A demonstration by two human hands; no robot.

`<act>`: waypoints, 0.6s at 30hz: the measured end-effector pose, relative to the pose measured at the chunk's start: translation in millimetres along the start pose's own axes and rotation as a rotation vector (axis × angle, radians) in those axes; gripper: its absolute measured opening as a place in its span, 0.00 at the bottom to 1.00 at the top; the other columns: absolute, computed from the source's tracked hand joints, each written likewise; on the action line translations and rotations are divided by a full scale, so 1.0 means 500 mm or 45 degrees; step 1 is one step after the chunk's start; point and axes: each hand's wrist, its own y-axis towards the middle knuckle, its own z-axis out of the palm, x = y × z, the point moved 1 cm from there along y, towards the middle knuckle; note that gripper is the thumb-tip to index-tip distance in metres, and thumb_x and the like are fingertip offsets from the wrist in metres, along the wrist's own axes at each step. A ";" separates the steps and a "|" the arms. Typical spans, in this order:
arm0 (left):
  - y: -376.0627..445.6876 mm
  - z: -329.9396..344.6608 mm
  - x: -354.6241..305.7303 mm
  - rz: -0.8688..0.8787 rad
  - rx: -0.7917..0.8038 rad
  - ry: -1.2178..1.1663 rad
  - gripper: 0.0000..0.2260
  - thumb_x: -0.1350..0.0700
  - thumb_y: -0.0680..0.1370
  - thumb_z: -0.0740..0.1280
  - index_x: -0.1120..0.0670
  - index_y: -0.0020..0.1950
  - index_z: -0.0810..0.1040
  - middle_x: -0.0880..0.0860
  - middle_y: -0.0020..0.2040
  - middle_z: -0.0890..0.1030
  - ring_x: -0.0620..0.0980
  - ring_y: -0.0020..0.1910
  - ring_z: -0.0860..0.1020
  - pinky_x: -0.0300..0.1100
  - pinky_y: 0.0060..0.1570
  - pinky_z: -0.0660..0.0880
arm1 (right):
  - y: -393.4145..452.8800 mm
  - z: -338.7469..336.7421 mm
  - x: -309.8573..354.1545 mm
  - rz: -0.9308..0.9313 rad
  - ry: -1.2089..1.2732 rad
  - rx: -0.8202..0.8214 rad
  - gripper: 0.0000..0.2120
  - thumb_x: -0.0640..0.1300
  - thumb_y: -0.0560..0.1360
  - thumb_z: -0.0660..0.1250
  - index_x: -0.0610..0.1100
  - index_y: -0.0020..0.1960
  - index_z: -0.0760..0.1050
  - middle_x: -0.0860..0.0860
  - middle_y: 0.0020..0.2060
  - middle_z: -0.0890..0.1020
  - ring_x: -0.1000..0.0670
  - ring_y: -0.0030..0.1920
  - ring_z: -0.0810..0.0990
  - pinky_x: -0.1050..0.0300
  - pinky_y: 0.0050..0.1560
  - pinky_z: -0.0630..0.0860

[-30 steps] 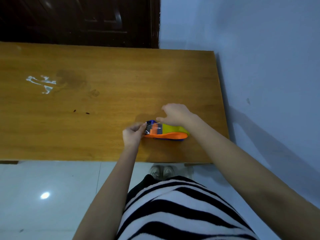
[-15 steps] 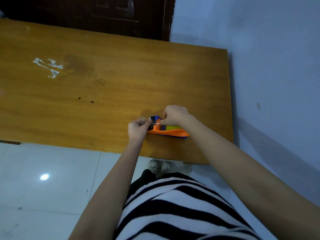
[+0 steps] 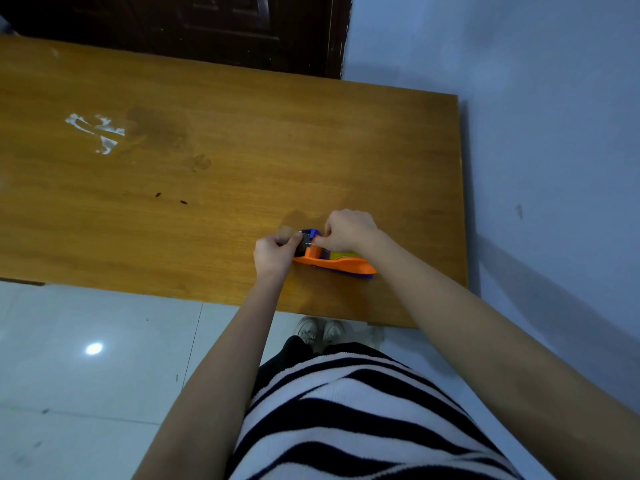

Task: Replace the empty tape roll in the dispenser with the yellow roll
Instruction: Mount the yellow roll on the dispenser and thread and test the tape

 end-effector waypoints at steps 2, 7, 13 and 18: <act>0.002 0.000 -0.003 0.021 0.005 0.024 0.10 0.51 0.74 0.71 0.56 0.38 0.80 0.52 0.35 0.79 0.49 0.38 0.77 0.42 0.40 0.72 | -0.004 -0.001 -0.002 -0.018 0.003 0.002 0.22 0.60 0.74 0.60 0.44 0.49 0.82 0.47 0.45 0.84 0.45 0.47 0.81 0.55 0.42 0.71; 0.010 0.000 -0.001 0.035 0.025 0.066 0.14 0.48 0.74 0.71 0.60 0.40 0.81 0.52 0.35 0.79 0.49 0.35 0.76 0.38 0.31 0.69 | -0.010 0.001 -0.010 -0.051 0.047 0.036 0.28 0.66 0.71 0.59 0.43 0.49 0.82 0.47 0.44 0.84 0.46 0.47 0.81 0.54 0.45 0.74; 0.018 0.005 -0.006 0.055 0.032 0.080 0.13 0.49 0.74 0.71 0.58 0.38 0.80 0.48 0.30 0.76 0.44 0.31 0.73 0.37 0.29 0.65 | -0.013 -0.001 -0.015 -0.096 0.015 0.041 0.24 0.65 0.71 0.63 0.46 0.51 0.81 0.50 0.42 0.81 0.48 0.45 0.79 0.54 0.42 0.73; 0.021 0.006 -0.002 0.067 0.044 0.075 0.13 0.49 0.75 0.70 0.56 0.34 0.78 0.48 0.30 0.75 0.42 0.29 0.72 0.37 0.29 0.65 | -0.010 0.001 -0.012 -0.081 0.034 0.018 0.23 0.63 0.72 0.63 0.44 0.48 0.82 0.49 0.40 0.82 0.47 0.44 0.80 0.53 0.43 0.75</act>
